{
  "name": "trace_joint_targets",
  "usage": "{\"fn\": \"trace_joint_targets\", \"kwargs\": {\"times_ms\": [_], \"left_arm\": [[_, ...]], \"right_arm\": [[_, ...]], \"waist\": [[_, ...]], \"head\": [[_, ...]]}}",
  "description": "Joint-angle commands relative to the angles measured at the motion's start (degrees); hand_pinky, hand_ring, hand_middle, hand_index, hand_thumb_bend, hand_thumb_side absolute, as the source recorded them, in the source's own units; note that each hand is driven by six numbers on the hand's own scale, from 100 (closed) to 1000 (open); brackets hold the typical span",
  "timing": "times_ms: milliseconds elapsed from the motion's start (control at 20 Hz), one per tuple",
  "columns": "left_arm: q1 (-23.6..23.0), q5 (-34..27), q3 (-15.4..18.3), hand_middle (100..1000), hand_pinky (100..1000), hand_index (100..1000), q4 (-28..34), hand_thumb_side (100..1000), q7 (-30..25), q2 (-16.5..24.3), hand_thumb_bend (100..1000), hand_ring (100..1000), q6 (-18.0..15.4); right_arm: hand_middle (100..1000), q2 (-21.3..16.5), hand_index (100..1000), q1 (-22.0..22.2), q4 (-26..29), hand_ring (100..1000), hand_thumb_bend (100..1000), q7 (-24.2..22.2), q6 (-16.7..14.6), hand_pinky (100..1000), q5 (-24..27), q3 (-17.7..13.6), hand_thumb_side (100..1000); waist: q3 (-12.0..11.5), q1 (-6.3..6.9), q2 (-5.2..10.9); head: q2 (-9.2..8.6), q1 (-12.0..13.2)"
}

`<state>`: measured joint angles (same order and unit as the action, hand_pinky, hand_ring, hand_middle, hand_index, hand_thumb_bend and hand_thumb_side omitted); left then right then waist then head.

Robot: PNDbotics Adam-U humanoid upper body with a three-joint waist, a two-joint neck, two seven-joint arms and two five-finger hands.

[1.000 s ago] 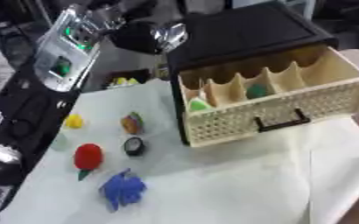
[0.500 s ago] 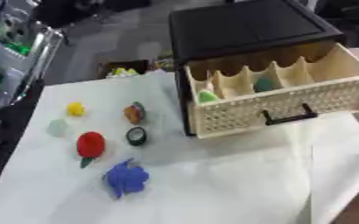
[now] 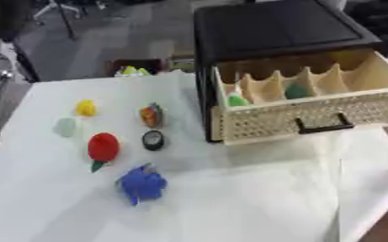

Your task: Pick up objects from table and place into drawer.

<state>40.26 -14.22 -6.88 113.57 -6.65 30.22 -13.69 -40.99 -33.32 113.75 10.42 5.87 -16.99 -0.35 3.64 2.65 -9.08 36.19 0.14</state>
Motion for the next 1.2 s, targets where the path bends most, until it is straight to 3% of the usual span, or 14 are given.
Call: {"fn": "trace_joint_targets", "kwargs": {"times_ms": [50,100,150,250,350,450,550,650,750,1200], "left_arm": [[-1.48,-0.72,1.69,770,526,955,1.01,813,-0.48,1.95,100,787,-1.27],[-2.49,-0.82,1.89,767,523,953,1.02,821,-0.70,1.97,100,785,-1.62],[-3.40,-1.01,2.09,764,521,952,1.02,824,-0.90,1.92,100,783,-1.89],[-5.30,-1.26,2.59,761,515,951,1.02,831,-1.44,1.78,100,780,-2.45],[-7.22,-1.24,3.15,758,510,950,1.02,839,-2.09,1.62,100,777,-2.91],[-9.05,-1.24,3.83,755,505,947,1.02,848,-2.51,1.10,100,773,-2.88],[-10.67,-1.10,4.49,753,502,944,1.02,858,-2.88,0.29,100,771,-2.27],[-12.21,-0.80,4.96,750,498,933,1.02,876,-3.56,-0.51,100,768,-1.59],[-13.67,-0.56,5.45,749,496,933,1.02,887,-4.30,-1.28,100,767,-1.02],[-17.28,0.29,6.67,744,490,927,1.02,913,-5.84,-2.86,100,762,0.63]], "right_arm": [[562,-4.62,798,-1.35,0.54,528,334,-5.96,0.49,106,-3.05,0.80,1000],[560,-5.42,797,-1.69,0.19,524,325,-8.09,0.33,100,-3.56,1.23,1000],[559,-6.16,796,-2.09,-0.13,521,392,-10.10,-0.14,100,-3.90,1.64,1000],[556,-7.62,790,-3.01,-0.67,516,643,-13.79,-2.18,100,-4.09,2.57,1000],[561,-9.03,792,-3.75,-1.33,518,786,-17.66,-5.05,100,-4.00,3.52,1000],[562,-10.25,792,-4.31,-2.07,515,861,-22.34,-8.30,100,-3.55,4.55,1000],[561,-11.22,793,-4.74,-2.73,513,892,-26.87,-11.19,100,-2.56,5.55,983],[562,-12.04,794,-5.12,-3.44,519,926,-31.34,-13.61,100,-1.05,6.52,860],[566,-12.75,795,-5.59,-4.34,527,936,-35.39,-15.05,100,0.84,7.36,794],[590,-14.77,792,-6.63,-5.42,524,920,-47.14,-15.25,100,10.09,10.76,525]], "waist": [[-0.21,-0.50,1.12],[-0.31,-0.66,1.18],[-0.40,-0.80,1.25],[-0.58,-1.07,1.38],[-0.74,-1.28,1.48],[-0.90,-1.46,1.60],[-1.02,-1.62,1.73],[-1.12,-1.80,1.87],[-1.24,-1.95,2.01],[-1.54,-2.43,2.43]], "head": [[0.32,-0.40],[0.37,-0.43],[0.43,-0.42],[0.47,-0.35],[0.43,-0.33],[0.51,-0.36],[0.54,-0.45],[0.45,-0.53],[0.45,-0.60],[0.56,-1.12]]}}
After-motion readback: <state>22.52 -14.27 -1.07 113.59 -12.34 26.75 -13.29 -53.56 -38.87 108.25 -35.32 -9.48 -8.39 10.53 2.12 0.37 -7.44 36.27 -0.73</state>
